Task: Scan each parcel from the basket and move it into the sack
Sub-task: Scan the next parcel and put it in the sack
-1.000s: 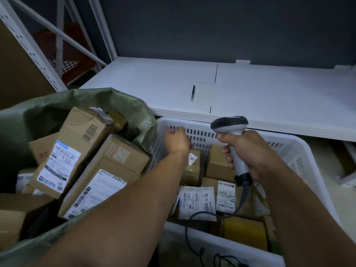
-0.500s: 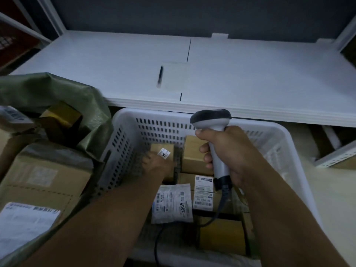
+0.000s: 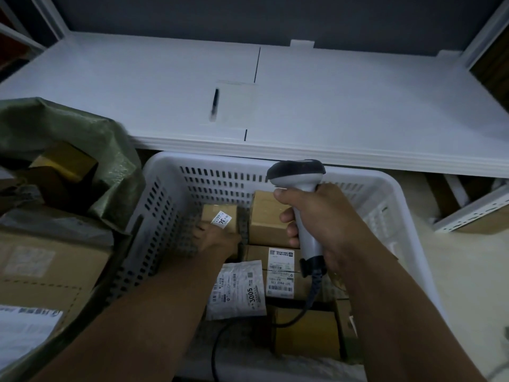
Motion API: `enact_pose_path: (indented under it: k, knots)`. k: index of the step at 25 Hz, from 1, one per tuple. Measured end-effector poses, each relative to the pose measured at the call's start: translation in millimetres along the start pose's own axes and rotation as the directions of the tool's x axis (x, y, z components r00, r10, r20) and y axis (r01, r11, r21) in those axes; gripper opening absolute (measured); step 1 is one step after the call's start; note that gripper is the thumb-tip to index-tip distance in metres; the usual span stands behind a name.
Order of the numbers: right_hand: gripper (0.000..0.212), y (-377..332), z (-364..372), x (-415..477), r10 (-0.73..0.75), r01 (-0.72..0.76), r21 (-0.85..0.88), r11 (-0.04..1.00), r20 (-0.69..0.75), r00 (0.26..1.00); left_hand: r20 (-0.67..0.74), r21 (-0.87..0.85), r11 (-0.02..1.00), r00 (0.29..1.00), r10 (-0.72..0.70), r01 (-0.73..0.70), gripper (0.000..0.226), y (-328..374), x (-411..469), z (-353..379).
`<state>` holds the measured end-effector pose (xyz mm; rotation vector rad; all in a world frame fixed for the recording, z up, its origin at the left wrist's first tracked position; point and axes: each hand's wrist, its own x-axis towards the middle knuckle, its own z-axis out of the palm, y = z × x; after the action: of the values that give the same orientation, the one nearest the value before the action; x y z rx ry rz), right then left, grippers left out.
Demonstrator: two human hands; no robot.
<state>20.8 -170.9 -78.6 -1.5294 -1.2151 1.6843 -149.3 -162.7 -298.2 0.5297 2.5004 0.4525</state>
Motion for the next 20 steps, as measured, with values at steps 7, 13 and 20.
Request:
enact_pose_path:
  k: [7,13,20]
  knots:
    - [0.015,-2.0,-5.5,-8.0,0.001,-0.001,0.015,1.000,-0.009,1.000,-0.008,-0.020,0.999,0.999,0.049,-0.049,0.109,7.7,-11.3,-41.0]
    - [0.018,-15.8,-2.3,-30.5,-0.053,0.052,0.068,0.996,0.013,0.999,-0.039,-0.025,0.951,0.951,0.306,-0.307,0.111,19.6,-48.2,-122.8]
    - [0.016,-24.1,6.5,-53.8,-0.159,0.177,0.149,0.973,-0.126,0.979,0.040,0.060,0.604,0.606,0.794,-0.795,0.103,15.0,-140.0,-194.1]
